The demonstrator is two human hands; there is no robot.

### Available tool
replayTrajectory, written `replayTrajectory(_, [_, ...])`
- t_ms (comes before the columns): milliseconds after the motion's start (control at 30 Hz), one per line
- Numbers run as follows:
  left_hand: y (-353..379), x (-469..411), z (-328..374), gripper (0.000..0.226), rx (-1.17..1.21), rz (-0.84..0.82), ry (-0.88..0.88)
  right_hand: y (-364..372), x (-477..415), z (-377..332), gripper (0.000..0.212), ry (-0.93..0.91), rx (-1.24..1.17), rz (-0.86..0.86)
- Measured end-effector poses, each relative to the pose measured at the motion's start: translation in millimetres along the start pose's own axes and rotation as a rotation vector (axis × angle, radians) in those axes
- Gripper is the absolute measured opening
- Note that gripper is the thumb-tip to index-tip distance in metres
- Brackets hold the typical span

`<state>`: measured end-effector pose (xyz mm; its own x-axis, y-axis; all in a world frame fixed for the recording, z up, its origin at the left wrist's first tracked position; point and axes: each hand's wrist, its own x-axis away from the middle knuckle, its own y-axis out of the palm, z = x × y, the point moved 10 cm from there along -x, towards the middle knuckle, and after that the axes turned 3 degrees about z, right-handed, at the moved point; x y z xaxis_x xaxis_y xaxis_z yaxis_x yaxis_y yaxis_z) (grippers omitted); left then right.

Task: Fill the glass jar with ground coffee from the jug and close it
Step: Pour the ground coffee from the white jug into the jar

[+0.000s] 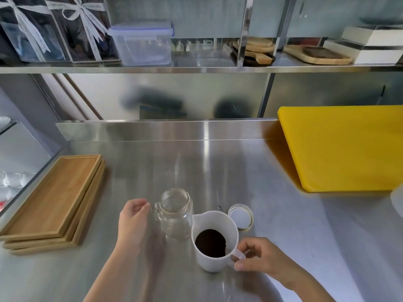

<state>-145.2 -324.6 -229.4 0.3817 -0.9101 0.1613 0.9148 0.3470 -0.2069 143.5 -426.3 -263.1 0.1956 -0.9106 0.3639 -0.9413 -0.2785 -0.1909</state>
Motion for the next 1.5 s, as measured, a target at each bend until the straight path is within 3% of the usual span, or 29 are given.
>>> replayTrajectory(233, [24,1,-3,0.015,-0.017,-0.064,-0.022,-10,0,-8,0.026,-0.032,-0.105,0.132])
replayTrajectory(333, [29,2,-10,0.017,-0.027,-0.078,-0.035,-23,-1,-13,0.033,-0.044,-0.173,0.240])
replayTrajectory(467, [31,2,-9,0.022,-0.050,-0.105,-0.010,-23,-3,-18,0.020,-0.020,-0.313,0.270])
replayTrajectory(733, [38,11,-11,0.033,-0.032,-0.171,0.029,-50,4,-44,0.035,-0.132,-0.320,0.579])
replayTrajectory(867, [44,20,-15,0.035,-0.061,-0.258,0.039,-60,12,-66,0.047,-0.219,-0.229,0.575])
replayTrajectory(1000, [45,24,-20,0.038,-0.065,-0.287,0.054,-68,18,-86,0.029,-0.293,-0.166,0.593])
replayTrajectory(1133, [47,28,-23,0.039,-0.011,-0.309,0.042,-78,30,-109,0.040,-0.389,-0.078,0.699])
replayTrajectory(1367, [50,36,-33,0.038,0.056,-0.337,0.048,-85,34,-150,0.022,-0.563,-0.115,0.660])
replayTrajectory(1500, [51,38,-33,0.039,0.065,-0.351,0.043,-86,33,-162,0.024,-0.624,-0.101,0.671])
